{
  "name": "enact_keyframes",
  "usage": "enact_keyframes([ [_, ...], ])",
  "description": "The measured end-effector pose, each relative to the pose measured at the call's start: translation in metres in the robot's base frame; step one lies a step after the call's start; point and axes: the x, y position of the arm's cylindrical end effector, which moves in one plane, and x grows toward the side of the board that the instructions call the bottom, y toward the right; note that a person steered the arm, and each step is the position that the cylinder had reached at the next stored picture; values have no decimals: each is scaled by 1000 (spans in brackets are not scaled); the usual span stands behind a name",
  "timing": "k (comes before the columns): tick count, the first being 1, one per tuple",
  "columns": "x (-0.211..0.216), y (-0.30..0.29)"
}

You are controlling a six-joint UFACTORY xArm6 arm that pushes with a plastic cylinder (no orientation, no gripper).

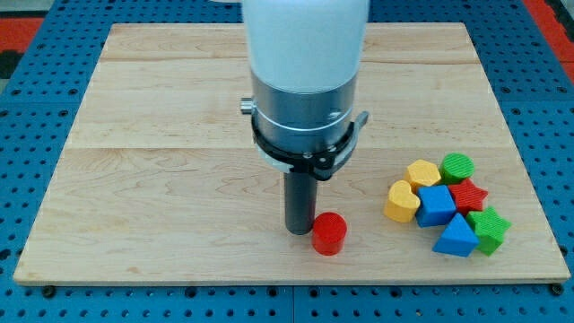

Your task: Move the red circle towards the group of blocks

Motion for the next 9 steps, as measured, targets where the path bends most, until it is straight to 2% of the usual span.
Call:
enact_keyframes([
  [2,55,1],
  [3,47,15],
  [5,44,-30],
  [6,14,-1],
  [8,2,92],
  [9,2,94],
])
